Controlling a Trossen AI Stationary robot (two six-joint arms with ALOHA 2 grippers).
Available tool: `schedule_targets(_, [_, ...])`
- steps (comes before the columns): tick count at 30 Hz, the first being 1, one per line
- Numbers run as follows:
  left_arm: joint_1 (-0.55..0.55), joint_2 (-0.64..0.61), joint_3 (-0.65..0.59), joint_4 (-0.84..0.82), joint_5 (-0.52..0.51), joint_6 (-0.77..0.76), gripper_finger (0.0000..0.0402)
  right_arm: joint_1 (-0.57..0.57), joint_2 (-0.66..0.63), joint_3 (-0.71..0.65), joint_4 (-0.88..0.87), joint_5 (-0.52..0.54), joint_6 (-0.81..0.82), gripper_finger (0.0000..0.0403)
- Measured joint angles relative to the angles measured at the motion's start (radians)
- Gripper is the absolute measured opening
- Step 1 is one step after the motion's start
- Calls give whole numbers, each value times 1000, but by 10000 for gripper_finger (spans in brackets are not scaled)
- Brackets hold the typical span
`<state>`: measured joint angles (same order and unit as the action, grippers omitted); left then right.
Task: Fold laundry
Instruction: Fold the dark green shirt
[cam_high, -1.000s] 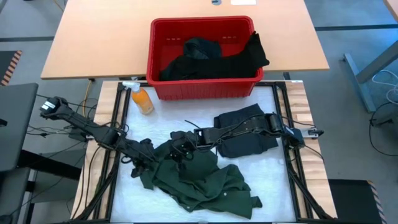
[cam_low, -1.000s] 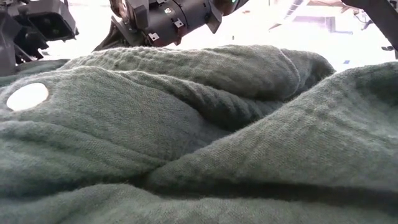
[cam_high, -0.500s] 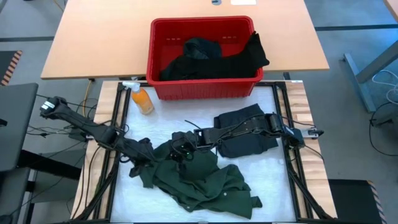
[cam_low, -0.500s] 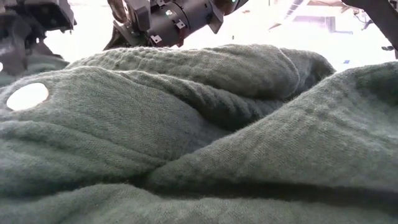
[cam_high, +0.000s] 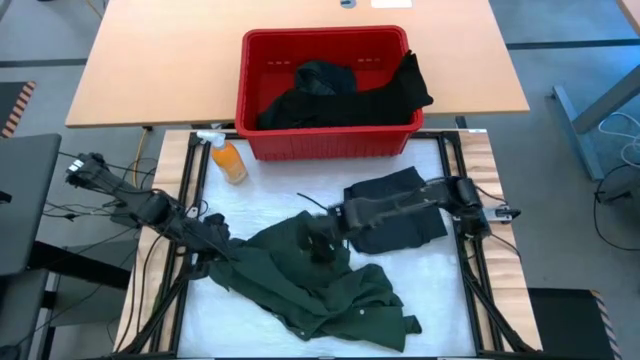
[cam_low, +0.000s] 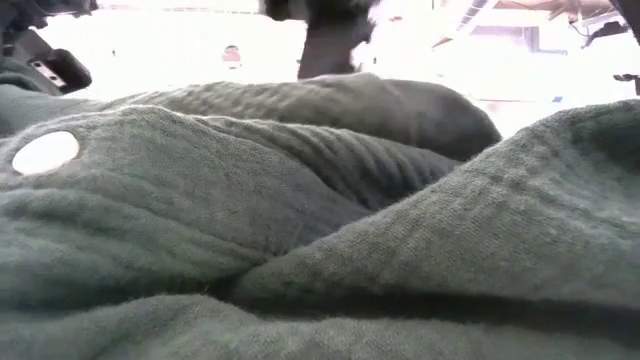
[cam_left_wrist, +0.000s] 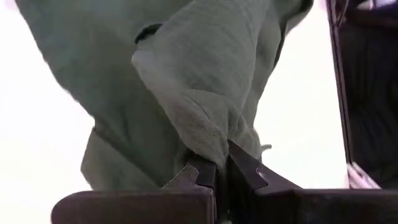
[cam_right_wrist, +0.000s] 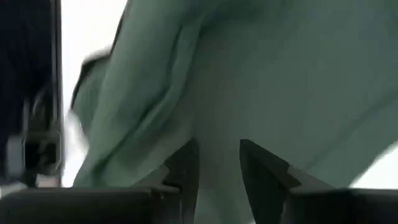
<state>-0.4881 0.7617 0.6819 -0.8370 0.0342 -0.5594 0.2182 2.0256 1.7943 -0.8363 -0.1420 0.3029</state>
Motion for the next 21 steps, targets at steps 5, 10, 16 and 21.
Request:
schedule_targets(5, [-26, -1, 34, -114, 4, -12, 0, 229, -15, -23, -192, 212, 245, 151])
schedule_targets(10, [-31, -7, 43, -157, -12, -6, 0, 379, -51, -173, -199, 288, 620, 152])
schedule_targets(16, [-30, -13, 43, -163, -2, 13, 0, 461, -212, -436, -92, 471, 860, 151])
schedule_targets(21, [-30, -12, 43, -168, 6, 16, 0, 445, -342, -647, 87, 578, 767, 150])
